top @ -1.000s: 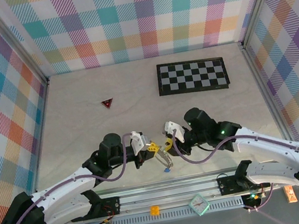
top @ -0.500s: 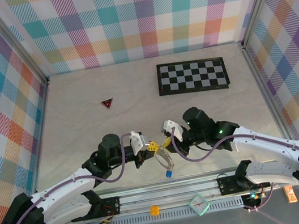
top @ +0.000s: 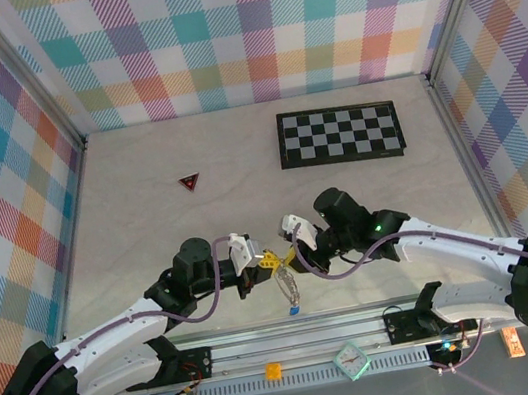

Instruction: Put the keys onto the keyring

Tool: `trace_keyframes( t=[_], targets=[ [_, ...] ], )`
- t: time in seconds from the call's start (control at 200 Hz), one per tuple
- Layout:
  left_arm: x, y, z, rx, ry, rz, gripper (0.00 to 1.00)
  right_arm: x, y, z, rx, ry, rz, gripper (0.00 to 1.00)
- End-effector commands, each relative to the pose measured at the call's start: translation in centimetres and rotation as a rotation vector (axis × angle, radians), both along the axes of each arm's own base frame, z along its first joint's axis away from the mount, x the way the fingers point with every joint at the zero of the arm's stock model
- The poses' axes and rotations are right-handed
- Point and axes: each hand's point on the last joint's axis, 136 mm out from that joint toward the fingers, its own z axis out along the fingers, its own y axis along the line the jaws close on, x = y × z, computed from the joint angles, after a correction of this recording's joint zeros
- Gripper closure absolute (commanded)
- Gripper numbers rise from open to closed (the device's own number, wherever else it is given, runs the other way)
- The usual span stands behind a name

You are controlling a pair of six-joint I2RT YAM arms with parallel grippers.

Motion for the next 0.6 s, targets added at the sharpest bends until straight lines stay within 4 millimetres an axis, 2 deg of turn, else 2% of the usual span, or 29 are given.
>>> trace_keyframes(
  t=[0.0,0.07,0.17,0.305,0.595],
  targets=[
    [-0.5,-0.5,3.2,-0.105,-0.089,-0.037,1.00,0.2,0.3,1.7,0.045,-0.043,0.012,0.80],
    [-0.5,-0.5,2.9,-0.099,-0.084,-0.036,1.00,0.4,-0.2,1.8,0.050,-0.076,-0.003,0.70],
    [-0.6,-0.5,2.8,-0.096,-0.081,-0.039,1.00,0.4,-0.6,2.1,0.068,-0.131,-0.006,0.67],
    [-0.7,-0.5,2.8,-0.095,-0.077,-0.049,1.00,0.1,-0.6,2.9,0.100,-0.163,0.012,0.67],
    [-1.1,-0.7,3.1,-0.108,-0.067,-0.074,1.00,0.1,0.3,3.1,0.126,-0.157,0.041,0.70]
  ],
)
